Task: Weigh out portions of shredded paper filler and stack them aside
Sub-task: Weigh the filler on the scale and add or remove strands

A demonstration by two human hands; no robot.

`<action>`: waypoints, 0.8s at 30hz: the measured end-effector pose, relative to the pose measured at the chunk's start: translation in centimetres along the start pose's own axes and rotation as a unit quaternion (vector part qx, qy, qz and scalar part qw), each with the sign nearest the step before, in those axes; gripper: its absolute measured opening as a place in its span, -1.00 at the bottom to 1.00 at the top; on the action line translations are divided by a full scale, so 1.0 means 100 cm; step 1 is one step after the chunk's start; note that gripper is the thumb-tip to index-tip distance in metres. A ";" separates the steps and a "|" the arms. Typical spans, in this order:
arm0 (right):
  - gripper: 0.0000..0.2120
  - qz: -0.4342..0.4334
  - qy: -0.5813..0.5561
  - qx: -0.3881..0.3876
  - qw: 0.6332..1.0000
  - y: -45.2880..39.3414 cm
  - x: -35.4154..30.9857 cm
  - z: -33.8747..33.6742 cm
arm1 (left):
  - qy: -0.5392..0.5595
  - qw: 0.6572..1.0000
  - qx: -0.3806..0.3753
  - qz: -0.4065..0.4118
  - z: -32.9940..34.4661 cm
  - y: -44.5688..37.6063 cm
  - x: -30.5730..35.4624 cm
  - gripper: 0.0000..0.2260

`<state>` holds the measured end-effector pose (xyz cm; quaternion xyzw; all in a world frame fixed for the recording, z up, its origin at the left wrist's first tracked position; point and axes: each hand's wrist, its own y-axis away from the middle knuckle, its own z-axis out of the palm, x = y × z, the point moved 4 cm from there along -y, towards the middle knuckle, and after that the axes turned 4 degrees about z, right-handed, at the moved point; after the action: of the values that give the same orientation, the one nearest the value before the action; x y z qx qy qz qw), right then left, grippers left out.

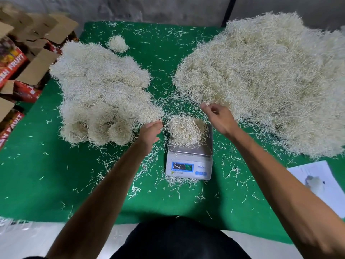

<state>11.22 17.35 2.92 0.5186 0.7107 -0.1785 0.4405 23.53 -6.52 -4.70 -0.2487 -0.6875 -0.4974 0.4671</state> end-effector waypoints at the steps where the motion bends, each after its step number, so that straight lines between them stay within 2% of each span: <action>1: -0.45 0.002 -0.003 -0.003 1.000 0.001 0.001 0.002 | 0.003 1.000 0.002 -0.004 0.000 0.000 -0.001 -0.64; 4: -0.36 0.017 -0.013 -0.009 1.000 0.003 0.000 0.006 | 0.003 1.000 0.007 -0.009 0.001 0.002 -0.004 -0.62; 10: -0.40 0.017 -0.005 -0.011 1.000 0.001 -0.001 0.006 | -0.008 0.999 0.018 0.026 0.001 0.002 -0.001 -0.64; 15: -0.34 0.039 -0.005 -0.009 0.999 -0.001 0.009 0.011 | 0.009 0.999 0.032 0.019 0.004 -0.003 0.000 -0.64; 19: -0.31 0.081 0.035 0.027 0.996 -0.005 0.028 0.024 | 0.028 0.998 0.062 -0.006 0.013 -0.009 0.000 -0.49; 22: -0.29 0.114 -0.013 0.070 0.991 -0.004 0.038 0.044 | 0.010 0.997 0.075 -0.016 0.031 -0.013 0.008 -0.33; 24: -0.27 0.110 -0.024 0.063 0.992 -0.002 0.040 0.064 | -0.017 0.998 0.066 -0.018 0.047 -0.012 0.014 -0.32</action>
<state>13.57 15.00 -3.84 0.6157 0.6260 -0.1857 0.4411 20.10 -2.79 -4.33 -0.2132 -0.7312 -0.4551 0.4612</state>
